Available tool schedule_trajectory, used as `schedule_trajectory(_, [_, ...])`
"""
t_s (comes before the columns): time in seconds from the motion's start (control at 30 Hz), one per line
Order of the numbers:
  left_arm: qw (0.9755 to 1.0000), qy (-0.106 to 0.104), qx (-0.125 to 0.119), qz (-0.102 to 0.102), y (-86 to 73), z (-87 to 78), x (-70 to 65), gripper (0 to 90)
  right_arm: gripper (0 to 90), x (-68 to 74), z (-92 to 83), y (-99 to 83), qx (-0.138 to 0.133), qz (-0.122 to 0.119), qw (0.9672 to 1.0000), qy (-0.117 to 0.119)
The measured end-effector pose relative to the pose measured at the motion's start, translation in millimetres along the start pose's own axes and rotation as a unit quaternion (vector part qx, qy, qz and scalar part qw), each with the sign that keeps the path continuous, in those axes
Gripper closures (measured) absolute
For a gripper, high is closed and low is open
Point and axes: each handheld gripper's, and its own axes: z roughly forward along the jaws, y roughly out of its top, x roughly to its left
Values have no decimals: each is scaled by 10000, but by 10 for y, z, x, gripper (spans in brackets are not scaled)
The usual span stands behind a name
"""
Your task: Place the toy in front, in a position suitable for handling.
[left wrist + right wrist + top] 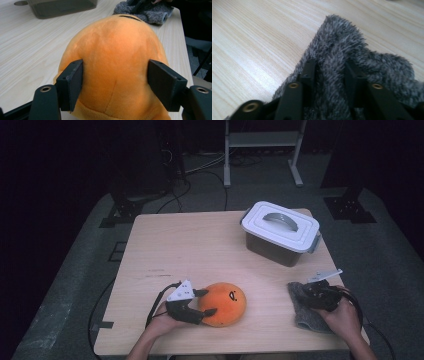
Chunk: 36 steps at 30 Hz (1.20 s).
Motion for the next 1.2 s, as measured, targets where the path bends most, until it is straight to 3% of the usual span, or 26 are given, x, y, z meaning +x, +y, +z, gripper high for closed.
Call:
schedule_trajectory(0.1, [10000,-7,-54,-73,23,51,-11,317,734,-41,-4,10,28,131,9997,191])
schedule_trajectory(0.23, [9999,31,-92,54,54,126,-63,347,782,-101,-17,30,82,243,9989,389])
schedule_trajectory(0.3, [9999,53,-79,114,61,142,-72,365,788,-98,-38,45,4,248,9983,525])
schedule_trajectory(0.4, [9999,17,-156,39,54,173,-64,377,787,-7,-97,97,-249,156,9962,820])
schedule_trajectory(0.5, [9998,-9,-174,14,71,215,-65,377,787,140,-183,211,-548,-30,9915,1178])
schedule_trajectory(0.67, [9998,-50,-147,104,142,328,-107,377,785,449,-319,461,-1008,-461,9790,1709])
schedule_trajectory(0.9, [9995,-147,-40,292,281,510,-172,368,781,870,-367,726,-1231,-1049,9620,2199])
schedule_trajectory(0.97, [9995,-134,-87,285,284,538,-191,362,778,971,-347,776,-1265,-1172,9587,2263])
schedule_trajectory(1.07, [9996,-101,-104,249,262,516,-178,357,774,1058,-245,796,-1105,-1382,9612,2115])
schedule_trajectory(1.2, [9996,-101,-58,241,217,455,-145,356,770,1018,-187,724,-1100,-1302,9611,2176])
